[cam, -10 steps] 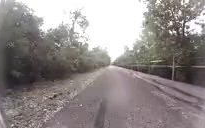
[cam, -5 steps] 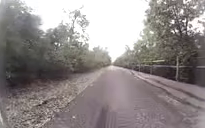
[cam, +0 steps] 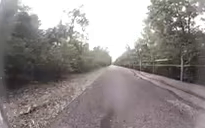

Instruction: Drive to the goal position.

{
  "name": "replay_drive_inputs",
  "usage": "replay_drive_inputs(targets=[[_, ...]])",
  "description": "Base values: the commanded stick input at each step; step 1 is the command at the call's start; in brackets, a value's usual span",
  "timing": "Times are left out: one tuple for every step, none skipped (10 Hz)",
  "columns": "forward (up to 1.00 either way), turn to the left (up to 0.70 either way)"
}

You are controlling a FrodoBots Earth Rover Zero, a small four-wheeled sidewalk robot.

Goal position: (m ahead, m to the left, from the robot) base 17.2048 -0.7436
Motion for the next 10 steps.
replay_drive_inputs(targets=[[0.70, -0.10], [0.70, -0.04], [0.70, 0.00], [0.70, 0.00], [0.70, 0.00], [0.70, 0.00], [0.70, 0.00], [0.70, 0.00], [0.70, 0.00], [0.70, 0.00]])
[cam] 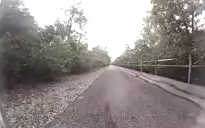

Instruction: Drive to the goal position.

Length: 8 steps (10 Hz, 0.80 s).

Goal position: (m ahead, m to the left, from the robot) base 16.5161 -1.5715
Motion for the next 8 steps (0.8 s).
replay_drive_inputs(targets=[[0.70, 0.00], [0.70, 0.00], [0.70, 0.00], [0.70, 0.00], [0.70, 0.00], [0.70, 0.00], [0.70, 0.00], [0.70, 0.00]])
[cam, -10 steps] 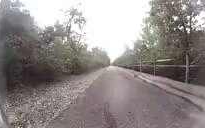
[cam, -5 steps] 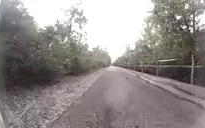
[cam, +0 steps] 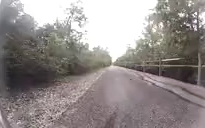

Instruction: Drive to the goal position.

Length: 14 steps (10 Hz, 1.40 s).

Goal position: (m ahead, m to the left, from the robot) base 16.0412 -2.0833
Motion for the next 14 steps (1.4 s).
replay_drive_inputs(targets=[[0.70, 0.00], [0.70, 0.00], [0.70, 0.00], [0.70, 0.00], [0.70, 0.00], [0.70, 0.00], [0.70, 0.00], [0.70, 0.00], [0.70, 0.00], [0.70, 0.00], [0.70, 0.00], [0.70, 0.00], [0.70, 0.00], [0.70, 0.00]])
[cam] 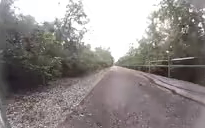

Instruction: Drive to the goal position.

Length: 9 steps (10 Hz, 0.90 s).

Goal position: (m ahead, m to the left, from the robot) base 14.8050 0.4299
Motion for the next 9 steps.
replay_drive_inputs(targets=[[0.70, -0.01], [0.70, -0.02], [0.70, -0.02], [0.70, -0.02], [0.70, -0.02], [0.70, -0.02], [0.70, -0.02], [0.70, -0.02], [0.70, -0.02]])
